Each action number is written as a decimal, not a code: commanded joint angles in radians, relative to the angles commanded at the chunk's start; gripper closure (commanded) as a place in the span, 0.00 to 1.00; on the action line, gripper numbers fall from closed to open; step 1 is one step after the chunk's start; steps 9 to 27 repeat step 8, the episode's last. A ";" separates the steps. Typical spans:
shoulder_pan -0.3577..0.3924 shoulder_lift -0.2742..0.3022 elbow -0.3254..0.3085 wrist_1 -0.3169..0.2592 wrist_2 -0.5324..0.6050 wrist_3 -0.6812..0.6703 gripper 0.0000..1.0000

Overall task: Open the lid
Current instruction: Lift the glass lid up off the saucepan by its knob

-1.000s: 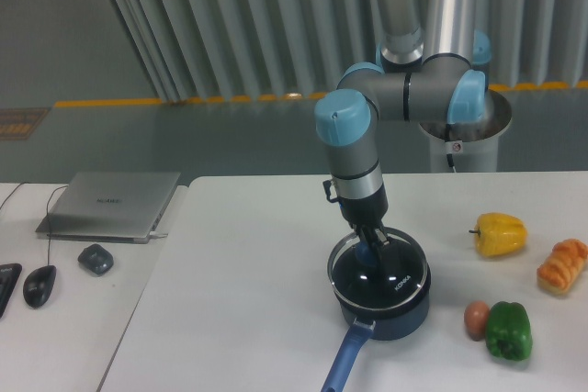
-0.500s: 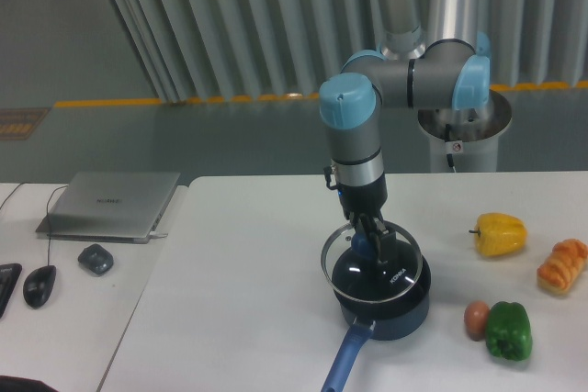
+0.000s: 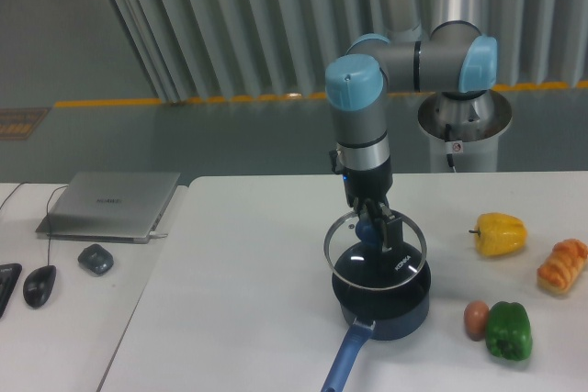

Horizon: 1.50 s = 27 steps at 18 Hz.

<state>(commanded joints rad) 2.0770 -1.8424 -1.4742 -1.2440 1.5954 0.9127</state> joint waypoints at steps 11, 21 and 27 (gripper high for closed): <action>0.014 0.011 -0.002 -0.012 -0.029 0.000 0.42; 0.014 0.011 -0.002 -0.012 -0.029 0.000 0.42; 0.014 0.011 -0.002 -0.012 -0.029 0.000 0.42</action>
